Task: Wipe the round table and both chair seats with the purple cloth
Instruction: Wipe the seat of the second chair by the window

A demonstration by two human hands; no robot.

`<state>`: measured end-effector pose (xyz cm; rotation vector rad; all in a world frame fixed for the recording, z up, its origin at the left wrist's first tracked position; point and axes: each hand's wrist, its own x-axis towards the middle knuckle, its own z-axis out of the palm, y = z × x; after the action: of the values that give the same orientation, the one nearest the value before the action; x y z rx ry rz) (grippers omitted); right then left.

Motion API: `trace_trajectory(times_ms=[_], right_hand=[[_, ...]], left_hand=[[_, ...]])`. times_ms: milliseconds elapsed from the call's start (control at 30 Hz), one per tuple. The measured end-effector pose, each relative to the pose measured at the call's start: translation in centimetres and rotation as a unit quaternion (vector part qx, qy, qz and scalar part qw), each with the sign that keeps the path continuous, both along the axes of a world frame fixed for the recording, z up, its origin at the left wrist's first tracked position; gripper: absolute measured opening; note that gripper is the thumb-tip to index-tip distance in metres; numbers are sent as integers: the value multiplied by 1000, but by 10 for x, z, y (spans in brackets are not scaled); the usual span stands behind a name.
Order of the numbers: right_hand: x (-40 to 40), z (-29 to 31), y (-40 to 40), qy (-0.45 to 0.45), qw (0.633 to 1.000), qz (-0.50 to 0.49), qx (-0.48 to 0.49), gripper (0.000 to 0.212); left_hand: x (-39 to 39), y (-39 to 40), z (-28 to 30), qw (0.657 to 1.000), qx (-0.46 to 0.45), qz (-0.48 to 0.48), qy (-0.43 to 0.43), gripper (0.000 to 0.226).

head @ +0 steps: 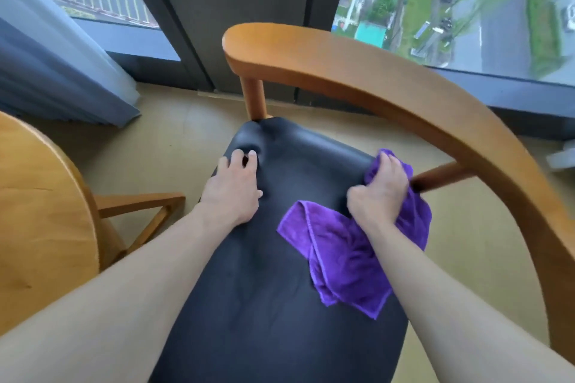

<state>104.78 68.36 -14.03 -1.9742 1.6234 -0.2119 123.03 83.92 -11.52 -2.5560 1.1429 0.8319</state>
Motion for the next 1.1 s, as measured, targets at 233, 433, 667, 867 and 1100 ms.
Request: trace_trajectory(times_ms=[233, 433, 667, 867, 1100], right_hand=[[-33, 3, 16, -18, 985, 174, 4, 84], [-131, 19, 60, 60, 994, -24, 92, 86], [-92, 30, 17, -93, 978, -159, 97, 55], [-61, 17, -2, -25, 994, 104, 25, 56], [-105, 1, 103, 87, 995, -22, 37, 90]], left_hand=[[3, 0, 2, 997, 4, -75, -33, 90], [-21, -33, 11, 984, -36, -177, -1, 104], [-54, -54, 5, 973, 33, -228, -21, 125], [-57, -55, 5, 975, 41, -217, -23, 125], [-57, -59, 9, 981, 40, -190, -6, 126]])
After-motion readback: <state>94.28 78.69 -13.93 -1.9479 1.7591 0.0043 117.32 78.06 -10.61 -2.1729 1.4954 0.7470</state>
